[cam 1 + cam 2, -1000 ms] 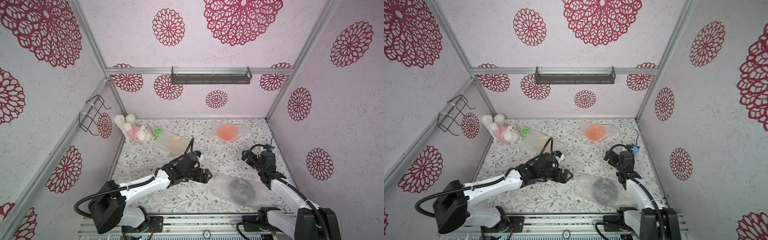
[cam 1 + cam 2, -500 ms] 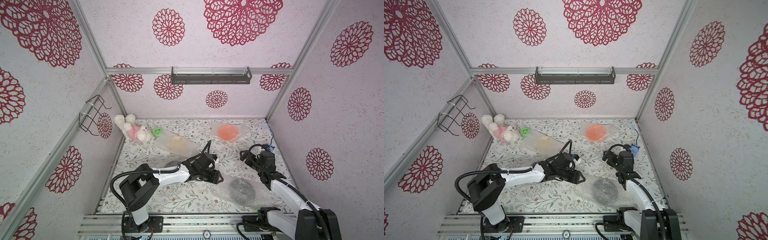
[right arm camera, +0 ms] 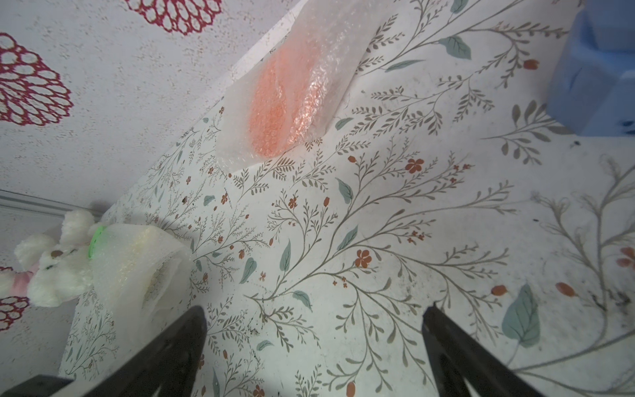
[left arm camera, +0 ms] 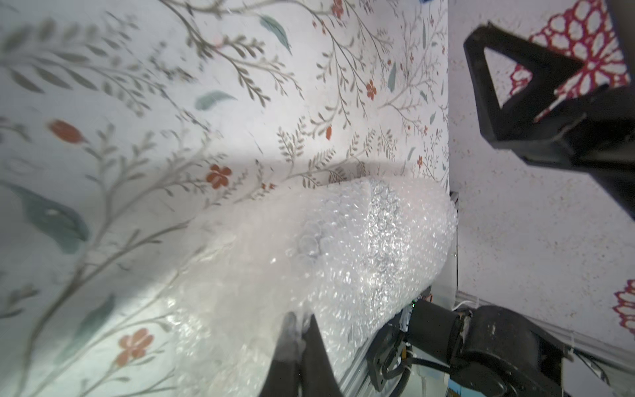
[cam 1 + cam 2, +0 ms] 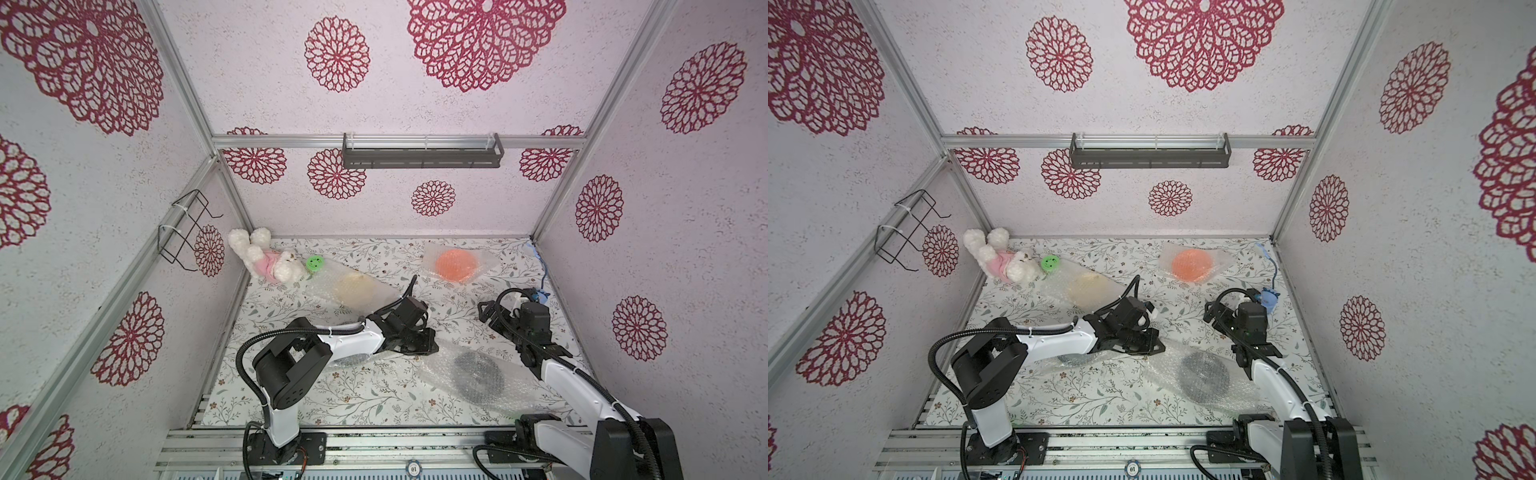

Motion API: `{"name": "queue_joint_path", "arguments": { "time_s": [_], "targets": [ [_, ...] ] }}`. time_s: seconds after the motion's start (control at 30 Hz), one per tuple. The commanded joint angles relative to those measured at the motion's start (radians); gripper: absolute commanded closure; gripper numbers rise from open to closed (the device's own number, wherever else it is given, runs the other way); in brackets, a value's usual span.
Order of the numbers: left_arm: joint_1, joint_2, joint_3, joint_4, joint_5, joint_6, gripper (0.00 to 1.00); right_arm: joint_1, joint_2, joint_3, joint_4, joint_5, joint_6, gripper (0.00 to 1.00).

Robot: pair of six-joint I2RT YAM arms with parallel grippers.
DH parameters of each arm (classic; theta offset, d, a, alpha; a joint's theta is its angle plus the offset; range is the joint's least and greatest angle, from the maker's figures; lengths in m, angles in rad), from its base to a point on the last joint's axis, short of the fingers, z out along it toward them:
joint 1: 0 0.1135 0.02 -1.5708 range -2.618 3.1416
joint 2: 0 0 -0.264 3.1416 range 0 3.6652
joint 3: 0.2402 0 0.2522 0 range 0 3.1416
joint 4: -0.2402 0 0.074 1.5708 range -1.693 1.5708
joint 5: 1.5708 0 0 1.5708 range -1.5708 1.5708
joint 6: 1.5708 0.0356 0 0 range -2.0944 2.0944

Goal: Unpack dinner plates from bubble wrap
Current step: Move the bubble wrap to the center of the board.

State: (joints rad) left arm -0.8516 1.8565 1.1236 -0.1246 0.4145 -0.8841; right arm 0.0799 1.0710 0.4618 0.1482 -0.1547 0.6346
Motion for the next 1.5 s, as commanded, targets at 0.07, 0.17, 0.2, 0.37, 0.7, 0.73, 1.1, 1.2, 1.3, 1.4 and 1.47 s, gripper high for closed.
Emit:
{"name": "queue_joint_path", "arguments": {
  "time_s": [0.07,0.17,0.2,0.37,0.7,0.73,1.1,1.2,1.3,1.4,1.47],
  "targets": [
    [0.105,0.071,0.157,-0.178,0.042,0.113,1.00,0.006,0.023,0.052,-0.035,0.001,-0.036,0.01],
    [0.162,0.149,0.261,-0.280,0.071,0.197,1.00,0.006,0.055,0.060,-0.044,0.009,-0.042,0.01],
    [0.183,0.165,0.298,-0.308,0.076,0.220,0.98,0.006,0.066,0.062,-0.044,0.011,-0.042,0.01],
    [0.283,0.281,0.499,-0.381,0.114,0.260,0.76,0.006,0.125,0.069,-0.008,0.005,-0.030,0.01],
    [0.199,-0.137,0.257,-0.305,-0.118,0.163,0.11,-0.002,0.281,0.120,0.090,-0.046,0.022,0.01],
    [0.168,-0.182,0.209,-0.294,-0.132,0.142,0.09,-0.002,0.295,0.121,0.105,-0.060,0.026,0.01],
    [-0.126,-0.201,-0.053,-0.230,-0.188,-0.024,0.03,-0.002,0.354,0.066,0.182,-0.195,0.083,0.01],
    [-0.130,-0.165,-0.084,-0.184,-0.187,-0.042,0.03,-0.001,0.340,0.038,0.184,-0.217,0.094,0.01],
    [-0.120,-0.151,-0.101,-0.188,-0.225,-0.046,0.03,0.000,0.309,0.016,0.157,-0.217,0.093,0.01],
    [-0.097,-0.142,-0.146,-0.169,-0.230,-0.066,0.03,0.001,0.271,0.002,0.115,-0.217,0.085,0.01],
    [-0.076,-0.141,-0.175,-0.161,-0.233,-0.074,0.03,0.002,0.257,-0.006,0.099,-0.226,0.078,0.01]
  ]
}}
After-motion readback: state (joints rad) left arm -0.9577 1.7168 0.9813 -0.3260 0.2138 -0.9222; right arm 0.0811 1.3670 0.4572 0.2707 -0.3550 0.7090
